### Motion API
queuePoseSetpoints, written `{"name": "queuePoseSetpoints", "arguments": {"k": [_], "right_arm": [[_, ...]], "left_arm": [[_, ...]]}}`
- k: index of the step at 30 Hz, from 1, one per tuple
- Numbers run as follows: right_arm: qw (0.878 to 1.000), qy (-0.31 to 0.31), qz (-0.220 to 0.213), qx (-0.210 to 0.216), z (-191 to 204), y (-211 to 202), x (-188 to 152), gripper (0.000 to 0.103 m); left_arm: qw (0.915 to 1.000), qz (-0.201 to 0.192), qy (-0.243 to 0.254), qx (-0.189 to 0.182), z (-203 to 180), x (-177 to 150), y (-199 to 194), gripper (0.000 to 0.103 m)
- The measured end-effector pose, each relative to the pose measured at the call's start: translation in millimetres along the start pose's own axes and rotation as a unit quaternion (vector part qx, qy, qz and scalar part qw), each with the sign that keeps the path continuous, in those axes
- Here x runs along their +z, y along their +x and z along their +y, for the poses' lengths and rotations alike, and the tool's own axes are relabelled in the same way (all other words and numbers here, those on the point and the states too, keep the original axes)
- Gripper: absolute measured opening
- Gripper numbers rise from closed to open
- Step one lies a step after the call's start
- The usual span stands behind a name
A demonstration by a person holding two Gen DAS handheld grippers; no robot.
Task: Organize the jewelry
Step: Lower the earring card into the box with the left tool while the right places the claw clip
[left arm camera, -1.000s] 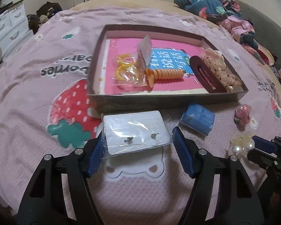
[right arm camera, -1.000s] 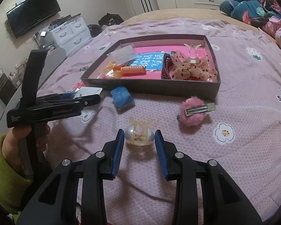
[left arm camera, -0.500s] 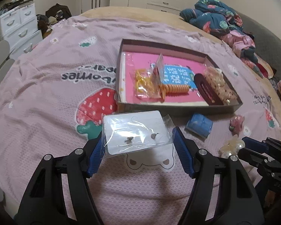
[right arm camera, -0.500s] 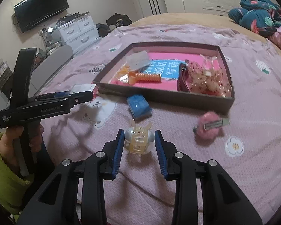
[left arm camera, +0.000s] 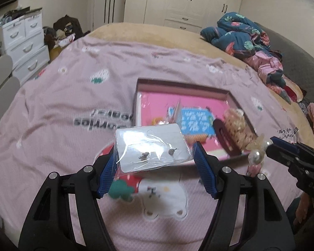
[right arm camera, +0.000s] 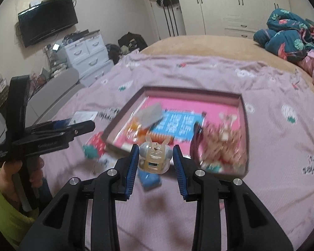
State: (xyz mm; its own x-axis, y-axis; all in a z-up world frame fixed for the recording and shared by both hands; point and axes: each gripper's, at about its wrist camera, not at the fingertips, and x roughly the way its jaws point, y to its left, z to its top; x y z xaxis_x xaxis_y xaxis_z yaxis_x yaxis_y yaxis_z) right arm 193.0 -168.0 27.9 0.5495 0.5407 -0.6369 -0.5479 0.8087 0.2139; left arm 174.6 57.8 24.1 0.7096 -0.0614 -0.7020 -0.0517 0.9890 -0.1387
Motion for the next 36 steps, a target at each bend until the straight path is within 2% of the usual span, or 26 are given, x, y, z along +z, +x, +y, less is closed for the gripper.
{"name": "queuePoseSetpoints", "arguments": {"k": [7,16,25,36], "right_arm": [[0.999,0.012,-0.028,-0.025,-24,-7,25,0.032],[0.997,0.041,-0.033,-0.058,-65,-5,26,0.032],[0.995,0.077,-0.007,-0.069,-91,19,6,0.032],[0.993,0.082,0.026,-0.078,-96,44,-7,0.032]], "left_arm": [[0.9996,-0.015,0.020,-0.011,-24,25,5,0.061],[0.9989,-0.009,0.034,-0.031,-55,42,31,0.061],[0.9957,0.044,0.059,-0.055,-77,17,74,0.061],[0.9923,0.082,0.073,-0.057,-85,-1,103,0.061]]}}
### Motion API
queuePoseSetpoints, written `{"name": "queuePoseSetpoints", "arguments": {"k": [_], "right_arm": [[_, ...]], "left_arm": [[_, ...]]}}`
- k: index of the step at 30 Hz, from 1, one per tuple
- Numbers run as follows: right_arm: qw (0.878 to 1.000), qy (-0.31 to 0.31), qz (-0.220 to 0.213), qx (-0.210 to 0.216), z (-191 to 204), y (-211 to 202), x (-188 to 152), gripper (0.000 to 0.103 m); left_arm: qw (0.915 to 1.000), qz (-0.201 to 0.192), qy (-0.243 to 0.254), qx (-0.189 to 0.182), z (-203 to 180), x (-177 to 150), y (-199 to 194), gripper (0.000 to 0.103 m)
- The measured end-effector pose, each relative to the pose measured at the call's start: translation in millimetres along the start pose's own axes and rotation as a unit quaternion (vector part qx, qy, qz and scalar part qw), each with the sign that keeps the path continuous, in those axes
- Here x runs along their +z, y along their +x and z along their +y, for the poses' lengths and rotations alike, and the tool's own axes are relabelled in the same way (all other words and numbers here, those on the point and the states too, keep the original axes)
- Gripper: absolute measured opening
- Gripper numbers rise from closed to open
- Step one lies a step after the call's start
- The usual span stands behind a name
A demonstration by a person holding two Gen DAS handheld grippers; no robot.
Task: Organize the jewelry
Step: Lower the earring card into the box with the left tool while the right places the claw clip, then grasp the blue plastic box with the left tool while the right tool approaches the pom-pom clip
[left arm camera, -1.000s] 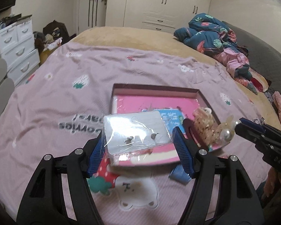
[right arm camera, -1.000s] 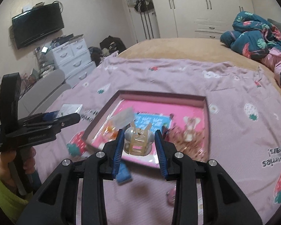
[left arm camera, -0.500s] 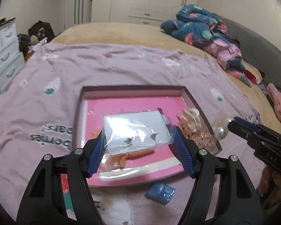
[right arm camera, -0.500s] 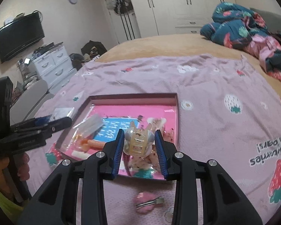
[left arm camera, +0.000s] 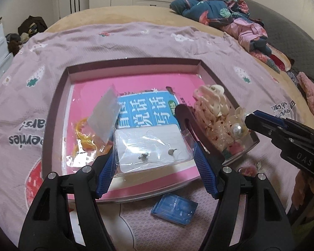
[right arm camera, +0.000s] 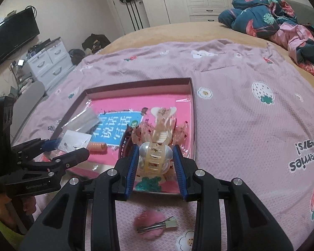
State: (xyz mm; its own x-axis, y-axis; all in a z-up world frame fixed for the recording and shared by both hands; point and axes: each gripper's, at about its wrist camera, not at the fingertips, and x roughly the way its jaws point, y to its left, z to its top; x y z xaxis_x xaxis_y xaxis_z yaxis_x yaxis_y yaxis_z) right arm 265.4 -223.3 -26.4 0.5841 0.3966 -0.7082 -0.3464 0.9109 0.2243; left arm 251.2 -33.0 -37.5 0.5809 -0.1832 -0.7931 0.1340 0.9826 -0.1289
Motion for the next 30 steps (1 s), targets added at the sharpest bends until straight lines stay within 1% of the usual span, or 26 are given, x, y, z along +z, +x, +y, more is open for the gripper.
{"name": "queuePoseSetpoints", "arguments": {"k": [5,7,8,9,10,13,15,18,23,25,27,30], "right_arm": [[1.000,-0.001,0.005,0.002,-1,2,-1,0.034],[1.000,-0.002,0.001,0.005,0,-2,-1,0.044],[1.000,-0.002,-0.004,0.004,1,-5,-1,0.048],[1.000,-0.003,-0.009,0.001,1,-8,-2,0.055],[1.000,-0.002,-0.014,-0.001,2,-12,-2,0.058],[1.000,0.003,-0.025,0.000,1,-23,-4,0.063],[0.999,0.008,-0.031,0.001,-1,-30,-7,0.066],[0.999,0.010,-0.034,0.003,-1,-39,-12,0.067],[0.999,0.008,-0.035,0.003,1,-51,-22,0.069],[0.999,0.006,-0.037,0.003,2,-56,-24,0.071],[0.999,0.000,-0.039,0.002,4,-60,-27,0.074],[0.999,-0.008,-0.036,0.000,5,-65,-32,0.074]], "left_arm": [[0.9999,0.010,0.009,0.002,-5,-4,6,0.063],[0.9999,0.011,0.012,0.002,-6,-6,6,0.065],[0.9998,0.011,0.014,0.004,-7,-6,6,0.066],[0.9998,0.010,0.015,0.005,-7,-6,5,0.069],[0.9998,0.008,0.016,0.005,-7,-6,3,0.071],[0.9998,-0.001,0.016,0.009,-7,-6,-5,0.079],[0.9998,-0.006,0.015,0.010,-6,-7,-10,0.081],[0.9997,-0.018,0.013,0.011,-5,-8,-20,0.085],[0.9992,-0.036,0.007,0.014,-1,-10,-39,0.085],[0.9991,-0.041,0.005,0.014,1,-12,-45,0.090],[0.9988,-0.047,0.004,0.014,2,-14,-53,0.090],[0.9985,-0.052,0.002,0.013,3,-20,-61,0.090]]}}
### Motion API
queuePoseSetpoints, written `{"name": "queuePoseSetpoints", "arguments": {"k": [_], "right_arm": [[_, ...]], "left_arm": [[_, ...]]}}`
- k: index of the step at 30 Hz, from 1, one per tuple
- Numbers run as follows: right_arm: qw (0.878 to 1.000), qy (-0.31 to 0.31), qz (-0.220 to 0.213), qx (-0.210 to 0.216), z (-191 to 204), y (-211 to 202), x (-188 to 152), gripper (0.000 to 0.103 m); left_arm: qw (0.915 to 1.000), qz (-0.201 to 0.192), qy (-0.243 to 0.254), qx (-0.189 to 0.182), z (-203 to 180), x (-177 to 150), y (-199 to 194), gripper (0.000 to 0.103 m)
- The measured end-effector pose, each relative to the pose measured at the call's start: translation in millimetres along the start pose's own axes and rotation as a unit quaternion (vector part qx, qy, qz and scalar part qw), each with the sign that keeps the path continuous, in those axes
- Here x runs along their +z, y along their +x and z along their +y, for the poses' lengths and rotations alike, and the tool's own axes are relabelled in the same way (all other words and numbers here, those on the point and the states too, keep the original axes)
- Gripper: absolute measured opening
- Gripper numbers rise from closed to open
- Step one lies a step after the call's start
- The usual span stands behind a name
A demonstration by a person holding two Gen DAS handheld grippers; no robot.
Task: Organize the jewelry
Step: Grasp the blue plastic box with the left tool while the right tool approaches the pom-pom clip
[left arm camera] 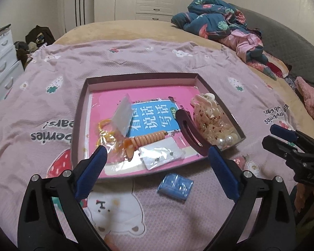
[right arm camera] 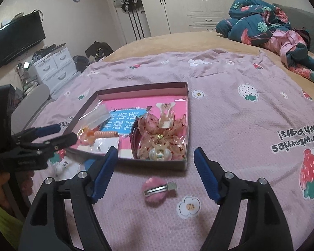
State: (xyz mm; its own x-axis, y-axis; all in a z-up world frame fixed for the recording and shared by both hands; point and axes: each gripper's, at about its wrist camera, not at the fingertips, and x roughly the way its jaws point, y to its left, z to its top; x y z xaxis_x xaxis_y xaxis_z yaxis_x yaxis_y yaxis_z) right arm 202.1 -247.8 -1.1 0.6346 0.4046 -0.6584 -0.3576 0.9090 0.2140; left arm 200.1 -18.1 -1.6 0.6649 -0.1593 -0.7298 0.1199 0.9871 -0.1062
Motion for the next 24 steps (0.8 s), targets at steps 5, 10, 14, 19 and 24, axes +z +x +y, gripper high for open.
{"name": "queuePoseSetpoints", "arguments": {"k": [5,10,14,19,24], "right_arm": [[1.000,-0.019,0.021,0.000,5,-1,-13,0.074],[0.998,-0.021,0.051,0.004,6,6,-29,0.074],[0.998,-0.017,0.068,0.006,5,13,-38,0.074],[0.997,-0.015,0.079,0.014,4,22,-43,0.074],[0.995,-0.012,0.095,0.007,-3,37,-47,0.074]], "left_arm": [[0.9999,0.014,-0.001,0.004,3,-18,-5,0.090],[0.9995,0.029,0.004,0.013,3,-32,-4,0.090],[0.9991,0.041,0.008,0.012,2,-42,-2,0.090],[0.9981,0.055,0.023,0.012,-4,-52,6,0.090],[0.9969,0.069,0.034,0.017,-7,-58,24,0.090]]}}
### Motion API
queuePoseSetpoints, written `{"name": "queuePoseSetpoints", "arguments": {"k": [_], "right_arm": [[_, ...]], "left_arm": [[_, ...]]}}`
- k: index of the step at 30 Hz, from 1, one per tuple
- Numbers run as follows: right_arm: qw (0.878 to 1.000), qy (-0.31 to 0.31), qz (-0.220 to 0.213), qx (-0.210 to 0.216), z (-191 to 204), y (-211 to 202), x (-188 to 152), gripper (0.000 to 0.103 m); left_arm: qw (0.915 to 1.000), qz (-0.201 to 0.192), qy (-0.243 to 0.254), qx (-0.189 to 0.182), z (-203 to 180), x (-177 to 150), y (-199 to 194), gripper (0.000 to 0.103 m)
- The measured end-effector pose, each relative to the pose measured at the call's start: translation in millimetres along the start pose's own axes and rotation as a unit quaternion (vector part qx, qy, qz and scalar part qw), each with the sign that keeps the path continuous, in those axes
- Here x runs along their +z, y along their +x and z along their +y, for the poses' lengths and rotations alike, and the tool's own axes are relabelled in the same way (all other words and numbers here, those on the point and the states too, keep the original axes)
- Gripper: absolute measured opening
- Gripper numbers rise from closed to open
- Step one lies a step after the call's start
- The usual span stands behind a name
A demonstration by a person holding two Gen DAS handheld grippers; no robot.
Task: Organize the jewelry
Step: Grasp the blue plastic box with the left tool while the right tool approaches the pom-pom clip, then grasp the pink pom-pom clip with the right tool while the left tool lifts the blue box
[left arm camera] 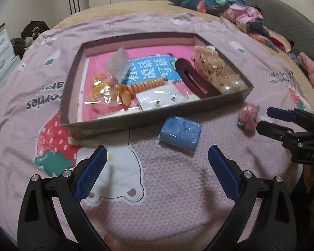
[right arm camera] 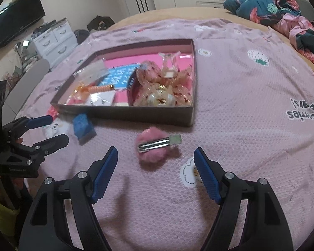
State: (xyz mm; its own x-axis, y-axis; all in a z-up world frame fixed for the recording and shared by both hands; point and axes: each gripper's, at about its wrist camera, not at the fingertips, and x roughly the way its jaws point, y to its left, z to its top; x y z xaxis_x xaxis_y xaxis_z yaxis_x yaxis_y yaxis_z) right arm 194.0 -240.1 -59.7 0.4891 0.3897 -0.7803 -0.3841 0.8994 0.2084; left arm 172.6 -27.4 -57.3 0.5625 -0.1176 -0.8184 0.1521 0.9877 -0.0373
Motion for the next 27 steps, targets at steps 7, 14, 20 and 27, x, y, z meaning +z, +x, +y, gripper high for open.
{"name": "queuePoseSetpoints", "arguments": {"k": [7,14,20,27], "right_arm": [[1.000,0.007,0.016,0.017,-3,15,4,0.073],[0.999,0.012,0.030,0.038,-1,29,10,0.037],[0.998,0.032,0.013,0.046,-9,19,8,0.029],[0.998,0.024,-0.008,0.057,-2,-2,4,0.029]], "left_arm": [[1.0000,0.003,-0.002,-0.007,-1,2,17,0.089],[0.9996,0.003,-0.011,-0.027,-3,7,30,0.076],[0.9994,0.000,-0.007,-0.032,-10,10,30,0.036],[0.9985,-0.018,-0.032,-0.040,6,10,7,0.036]]}}
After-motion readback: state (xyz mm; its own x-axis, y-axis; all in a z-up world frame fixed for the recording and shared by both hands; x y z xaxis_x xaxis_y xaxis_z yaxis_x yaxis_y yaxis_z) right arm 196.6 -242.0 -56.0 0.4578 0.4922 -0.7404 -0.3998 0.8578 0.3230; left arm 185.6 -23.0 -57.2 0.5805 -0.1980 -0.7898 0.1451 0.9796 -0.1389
